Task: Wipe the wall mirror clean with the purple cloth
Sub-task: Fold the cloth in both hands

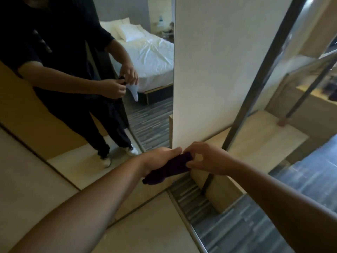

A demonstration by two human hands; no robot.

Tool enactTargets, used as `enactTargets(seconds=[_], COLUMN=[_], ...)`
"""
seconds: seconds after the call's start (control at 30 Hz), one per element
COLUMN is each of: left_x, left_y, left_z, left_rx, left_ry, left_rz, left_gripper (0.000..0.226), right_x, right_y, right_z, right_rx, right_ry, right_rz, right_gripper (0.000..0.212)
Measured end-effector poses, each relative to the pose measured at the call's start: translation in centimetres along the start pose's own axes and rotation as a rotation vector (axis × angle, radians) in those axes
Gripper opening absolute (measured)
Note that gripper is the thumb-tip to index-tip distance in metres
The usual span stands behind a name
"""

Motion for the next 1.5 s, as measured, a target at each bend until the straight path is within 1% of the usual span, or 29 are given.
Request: enactTargets(seconds=[0.07, 0.1, 0.17, 0.27, 0.33, 0.4, 0.43, 0.53, 0.57, 0.67, 0.73, 0.77, 0.87, 0.9, 1.0, 1.07, 1.17, 1.3, 1.33, 1.5], left_x=[1.6, 2.4, 3.6, 4.4, 4.4, 3.8, 3.4, 1.5, 0.7, -2.4, -4.7, -6.0, -10.1, -11.6, -16.0, -18.8, -22.6, -26.9, -27.8, -31.9], left_y=[3.6, 5.6, 8.7, 11.9, 13.4, 14.5, 15.1, 16.8, 17.3, 18.5, 19.0, 19.0, 18.6, 18.5, 18.7, 18.9, 18.8, 18.2, 17.9, 14.6], left_z=[-0.8, -1.3, -2.1, -3.5, -5.1, -6.7, -7.6, -10.3, -11.1, -12.9, -13.9, -14.6, -16.6, -17.2, -18.3, -18.8, -19.8, -22.0, -22.4, -24.1], left_rx=[-0.034, -0.084, -0.262, -0.464, -0.586, -0.710, -0.731, -0.669, -0.664, -0.724, -0.750, -0.772, -0.826, -0.833, -0.852, -0.842, -0.834, -0.918, -0.922, -0.944], left_ry=[-0.094, -0.161, -0.256, -0.310, -0.352, -0.388, -0.401, -0.420, -0.412, -0.335, -0.292, -0.294, -0.363, -0.386, -0.428, -0.438, -0.417, -0.406, -0.410, -0.480], left_rz=[-0.016, -0.051, -0.133, -0.194, -0.220, -0.243, -0.258, -0.318, -0.341, -0.435, -0.468, -0.465, -0.401, -0.375, -0.313, -0.290, -0.255, -0.267, -0.266, -0.206], left_gripper=[0.060, 0.057, 0.045, 0.021, 0.008, 0.010, 0.012, 0.018, 0.019, 0.013, 0.007, 0.005, 0.006, 0.007, 0.020, 0.022, 0.019, 0.009, 0.008, 0.015], right_x=[2.5, 3.7, 6.1, 8.9, 10.6, 12.1, 12.7, 14.1, 14.3, 14.4, 13.9, 13.4, 11.6, 10.8, 8.0, 6.6, 4.9, 3.0, 2.7, 0.7], right_y=[-0.9, -1.3, -1.8, -1.4, -0.6, 0.5, 1.3, 4.1, 5.3, 9.3, 12.0, 13.1, 15.7, 16.7, 20.1, 22.8, 27.0, 32.0, 33.1, 38.5], right_z=[2.7, 4.0, 6.4, 8.8, 9.7, 10.5, 10.9, 12.4, 12.9, 14.4, 15.1, 15.3, 15.6, 15.6, 16.8, 18.3, 20.3, 21.5, 21.4, 18.3], right_rx=[-0.045, -0.071, -0.106, -0.136, -0.142, -0.134, -0.127, -0.104, -0.093, -0.023, 0.057, 0.072, 0.074, 0.111, 0.241, 0.273, 0.320, 0.337, 0.330, 0.332], right_ry=[0.022, 0.040, 0.088, 0.143, 0.138, 0.132, 0.135, 0.157, 0.165, 0.171, 0.147, 0.119, -0.013, -0.052, -0.099, -0.114, -0.150, -0.204, -0.229, -0.354], right_rz=[-0.035, -0.044, -0.054, -0.086, -0.102, -0.118, -0.135, -0.184, -0.199, -0.273, -0.310, -0.306, -0.231, -0.209, -0.115, -0.092, -0.093, -0.093, -0.101, -0.147], right_gripper=[0.015, 0.014, 0.013, 0.008, 0.008, 0.012, 0.012, 0.005, 0.006, 0.014, 0.017, 0.020, 0.045, 0.045, 0.020, 0.014, 0.018, 0.023, 0.024, 0.030])
Point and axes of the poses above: each hand's wrist, its own x-axis away from the middle knuckle, its own z-axis out of the back of the hand, y = z × x, the point moved 9 cm from there along -x, towards the middle knuckle, and after that the axes turned 15 degrees about -z, right-handed, at the moved point
